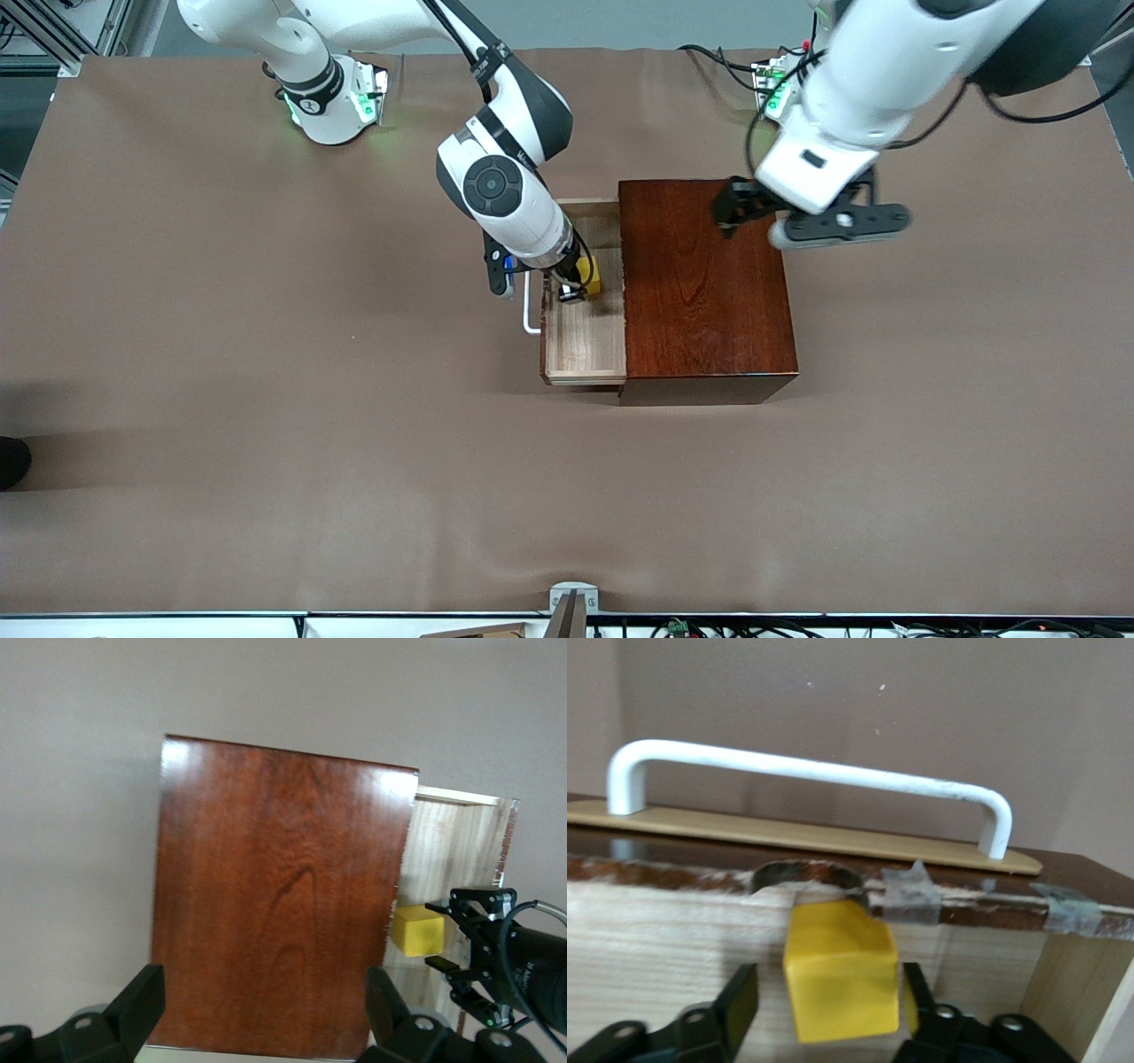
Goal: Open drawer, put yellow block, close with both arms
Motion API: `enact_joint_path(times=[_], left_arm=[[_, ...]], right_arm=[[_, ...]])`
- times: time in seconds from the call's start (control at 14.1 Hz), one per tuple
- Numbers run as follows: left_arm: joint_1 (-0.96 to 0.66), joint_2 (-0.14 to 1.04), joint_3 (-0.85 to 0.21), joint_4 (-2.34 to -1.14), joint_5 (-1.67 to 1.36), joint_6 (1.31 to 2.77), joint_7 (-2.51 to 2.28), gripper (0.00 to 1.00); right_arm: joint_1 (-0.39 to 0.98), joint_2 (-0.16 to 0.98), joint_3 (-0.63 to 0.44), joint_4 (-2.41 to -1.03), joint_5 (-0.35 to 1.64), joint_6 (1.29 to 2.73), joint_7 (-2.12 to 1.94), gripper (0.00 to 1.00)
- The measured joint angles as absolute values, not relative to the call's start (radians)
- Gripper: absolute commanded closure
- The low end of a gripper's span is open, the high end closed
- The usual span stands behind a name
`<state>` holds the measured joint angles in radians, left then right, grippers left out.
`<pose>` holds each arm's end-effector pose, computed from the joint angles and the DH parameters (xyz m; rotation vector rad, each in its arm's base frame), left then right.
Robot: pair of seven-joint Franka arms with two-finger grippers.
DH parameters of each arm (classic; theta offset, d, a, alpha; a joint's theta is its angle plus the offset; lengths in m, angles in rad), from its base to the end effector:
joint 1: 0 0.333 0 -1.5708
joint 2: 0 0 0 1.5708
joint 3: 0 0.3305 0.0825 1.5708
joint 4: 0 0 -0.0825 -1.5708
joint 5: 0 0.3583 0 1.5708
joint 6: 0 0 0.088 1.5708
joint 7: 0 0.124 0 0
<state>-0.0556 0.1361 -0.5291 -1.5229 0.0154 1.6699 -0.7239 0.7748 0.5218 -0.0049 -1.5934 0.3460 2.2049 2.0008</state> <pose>0.4917 -0.2997 0.5868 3.0736 0.2201 -0.0138 0.4807 0.4893 0.3502 -2.2531 1.9443 0.3952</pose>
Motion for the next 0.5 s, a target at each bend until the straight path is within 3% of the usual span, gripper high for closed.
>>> enact_joint_path(times=[0.21,0.5], left_arm=[[-0.166,0.187,-0.532,-1.489,0.036,1.68,-0.89,0.0],[-0.262,0.246,-0.532,-1.447,0.043,1.717,-1.05,0.0]], right_arm=[[0.769,0.519,-0.012,-1.535,0.345,2.169,2.004,0.0],[0.691,0.503,-0.019,-1.409,0.241,1.977,2.004,0.0]])
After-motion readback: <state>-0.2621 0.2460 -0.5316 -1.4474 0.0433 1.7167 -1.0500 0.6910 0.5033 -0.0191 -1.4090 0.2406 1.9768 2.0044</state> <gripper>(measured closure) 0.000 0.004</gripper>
